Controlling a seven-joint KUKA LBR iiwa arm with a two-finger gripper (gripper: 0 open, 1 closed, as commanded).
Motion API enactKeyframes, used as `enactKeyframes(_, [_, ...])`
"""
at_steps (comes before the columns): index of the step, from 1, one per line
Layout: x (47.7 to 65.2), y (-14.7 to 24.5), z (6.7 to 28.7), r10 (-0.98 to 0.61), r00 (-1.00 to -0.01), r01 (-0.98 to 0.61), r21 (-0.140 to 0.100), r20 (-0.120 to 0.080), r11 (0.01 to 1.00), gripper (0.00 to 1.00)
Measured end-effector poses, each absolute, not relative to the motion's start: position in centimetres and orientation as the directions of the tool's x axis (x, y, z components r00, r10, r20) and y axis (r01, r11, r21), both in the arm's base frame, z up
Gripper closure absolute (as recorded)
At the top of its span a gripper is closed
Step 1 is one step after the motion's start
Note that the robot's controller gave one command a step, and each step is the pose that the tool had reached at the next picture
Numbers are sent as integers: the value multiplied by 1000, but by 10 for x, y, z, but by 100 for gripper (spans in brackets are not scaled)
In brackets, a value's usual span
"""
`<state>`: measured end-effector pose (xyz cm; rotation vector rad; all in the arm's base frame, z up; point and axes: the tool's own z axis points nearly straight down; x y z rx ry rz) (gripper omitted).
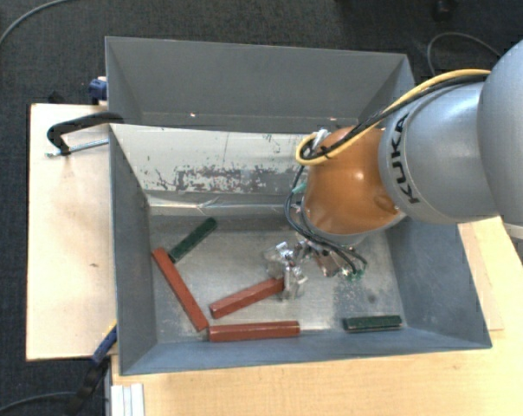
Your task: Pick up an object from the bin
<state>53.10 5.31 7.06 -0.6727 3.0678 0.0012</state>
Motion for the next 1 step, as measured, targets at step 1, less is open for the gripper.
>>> enactKeyframes(1, [545, 26, 223, -413, -911, -413, -2, -7, 911, 100])
